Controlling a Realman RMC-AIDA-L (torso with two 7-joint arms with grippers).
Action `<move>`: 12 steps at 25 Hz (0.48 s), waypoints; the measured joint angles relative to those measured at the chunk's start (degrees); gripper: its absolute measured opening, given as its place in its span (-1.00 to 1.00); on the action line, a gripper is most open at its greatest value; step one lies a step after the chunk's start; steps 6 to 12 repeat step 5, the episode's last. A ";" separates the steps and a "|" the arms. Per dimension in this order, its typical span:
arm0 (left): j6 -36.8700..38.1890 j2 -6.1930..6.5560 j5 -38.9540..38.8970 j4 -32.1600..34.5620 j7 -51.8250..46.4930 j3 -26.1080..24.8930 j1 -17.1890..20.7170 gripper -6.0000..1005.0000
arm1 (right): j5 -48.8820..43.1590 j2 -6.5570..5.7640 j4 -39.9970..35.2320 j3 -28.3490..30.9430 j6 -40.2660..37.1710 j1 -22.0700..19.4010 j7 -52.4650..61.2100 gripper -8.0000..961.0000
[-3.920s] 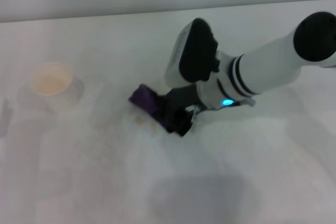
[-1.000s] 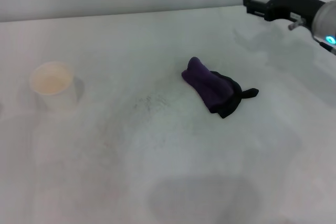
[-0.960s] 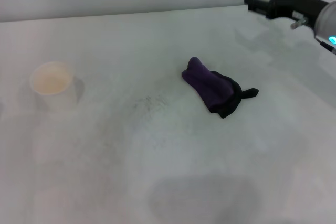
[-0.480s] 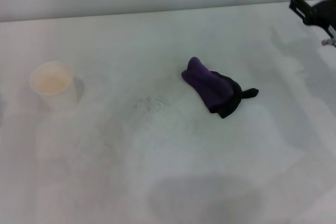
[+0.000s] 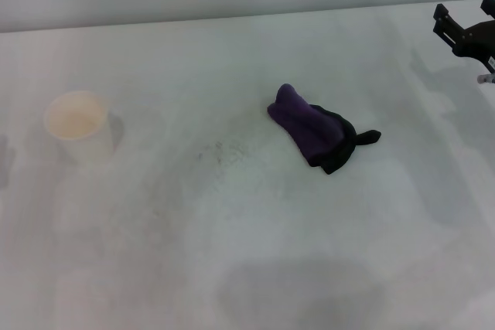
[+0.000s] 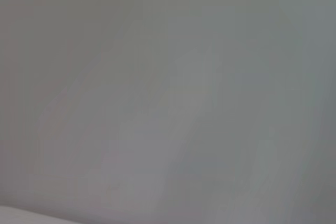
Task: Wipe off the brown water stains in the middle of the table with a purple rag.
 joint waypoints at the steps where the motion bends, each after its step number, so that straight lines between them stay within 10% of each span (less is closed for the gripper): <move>1: -0.03 0.00 -0.05 0.13 -0.05 -0.07 0.12 0.72 | 0.00 0.00 0.05 0.01 -0.05 -0.02 0.00 0.79; 12: 0.35 0.04 -0.09 1.00 -0.21 -0.28 0.33 0.72 | 0.03 0.00 0.11 0.14 -0.21 -0.08 0.00 0.79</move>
